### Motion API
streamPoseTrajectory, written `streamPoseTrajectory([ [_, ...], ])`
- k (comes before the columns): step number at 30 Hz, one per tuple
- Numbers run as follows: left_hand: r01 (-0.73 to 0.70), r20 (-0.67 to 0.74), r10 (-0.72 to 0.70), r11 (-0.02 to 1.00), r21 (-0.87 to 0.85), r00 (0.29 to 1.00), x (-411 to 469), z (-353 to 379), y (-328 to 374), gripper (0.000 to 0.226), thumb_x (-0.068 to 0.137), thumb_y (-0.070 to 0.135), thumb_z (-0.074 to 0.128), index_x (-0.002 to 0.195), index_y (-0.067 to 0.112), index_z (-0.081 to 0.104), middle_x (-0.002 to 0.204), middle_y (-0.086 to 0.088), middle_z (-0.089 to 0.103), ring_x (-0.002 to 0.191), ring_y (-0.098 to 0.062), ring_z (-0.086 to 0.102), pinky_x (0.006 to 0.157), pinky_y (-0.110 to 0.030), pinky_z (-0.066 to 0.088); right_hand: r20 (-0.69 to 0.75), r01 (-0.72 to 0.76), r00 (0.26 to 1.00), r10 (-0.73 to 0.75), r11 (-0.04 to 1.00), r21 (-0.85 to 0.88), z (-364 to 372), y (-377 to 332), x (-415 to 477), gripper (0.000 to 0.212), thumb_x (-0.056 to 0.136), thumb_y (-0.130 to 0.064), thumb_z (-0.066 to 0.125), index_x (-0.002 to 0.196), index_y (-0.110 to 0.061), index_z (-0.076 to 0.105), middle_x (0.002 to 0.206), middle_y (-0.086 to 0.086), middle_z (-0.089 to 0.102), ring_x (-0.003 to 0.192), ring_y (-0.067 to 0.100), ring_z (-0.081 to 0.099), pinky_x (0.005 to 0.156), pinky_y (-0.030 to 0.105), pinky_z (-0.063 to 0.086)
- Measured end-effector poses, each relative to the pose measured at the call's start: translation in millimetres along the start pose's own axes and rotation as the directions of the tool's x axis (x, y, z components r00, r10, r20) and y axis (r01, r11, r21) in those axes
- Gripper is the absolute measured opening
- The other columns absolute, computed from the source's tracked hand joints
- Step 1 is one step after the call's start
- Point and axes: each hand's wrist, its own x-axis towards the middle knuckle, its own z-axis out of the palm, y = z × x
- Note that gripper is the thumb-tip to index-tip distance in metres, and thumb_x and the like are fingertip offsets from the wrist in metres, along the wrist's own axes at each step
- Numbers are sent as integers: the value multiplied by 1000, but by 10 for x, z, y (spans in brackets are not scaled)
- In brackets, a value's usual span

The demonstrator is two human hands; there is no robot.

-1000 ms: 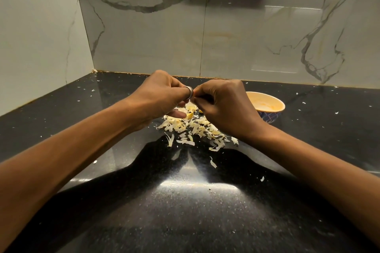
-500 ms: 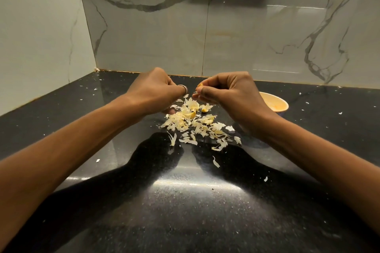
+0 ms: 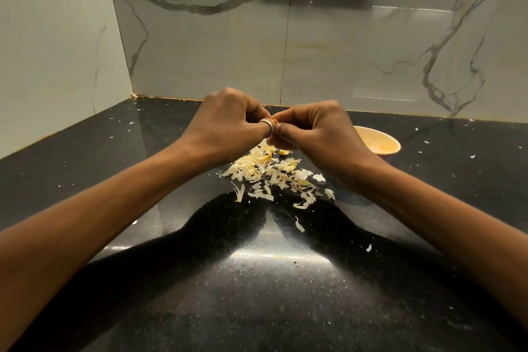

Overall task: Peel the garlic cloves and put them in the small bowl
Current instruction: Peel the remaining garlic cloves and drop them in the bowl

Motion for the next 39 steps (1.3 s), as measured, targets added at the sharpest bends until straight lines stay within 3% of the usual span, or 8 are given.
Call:
streamPoseTrajectory([
  [3,26,-17,-27,999,-45,1000,7,0,-6,7,90,16,70,91,12,76,77,-4,72,66,-21,71,61,-43,62,-6,49,999,-50,997,-59,18,-3,-2,20,93,-6,69,112,-5,74,95,11,77,83,17,76,79,39,63],
  [8,72,7,-71,993,-97,997,0,31,-14,9,93,14,68,93,10,75,77,-6,70,64,-21,71,57,-39,62,-25,80,996,-82,995,-67,39,-3,-12,20,92,-3,69,111,-4,74,98,11,77,84,16,76,79,38,63],
  [15,177,107,-152,938,-298,983,19,-42,5,8,94,14,68,90,13,74,89,-11,72,83,-27,72,60,-38,63,-41,107,993,-110,992,-62,-35,-59,-1,20,89,2,70,108,-3,75,101,10,76,84,14,76,76,31,63],
  [33,239,118,-210,896,-373,971,1,-3,-11,12,95,10,64,91,5,74,94,-17,72,89,-32,72,63,-39,63,-98,143,983,-158,980,-140,35,-47,-35,18,89,1,71,104,-7,76,95,7,77,79,11,75,71,32,64],
  [39,250,126,-218,893,-374,968,8,-20,-16,14,95,12,63,90,7,75,93,-15,74,91,-31,73,64,-39,63,-101,119,987,-122,992,-43,39,-47,-34,15,88,1,72,101,-5,75,96,9,77,83,14,76,76,34,64],
])
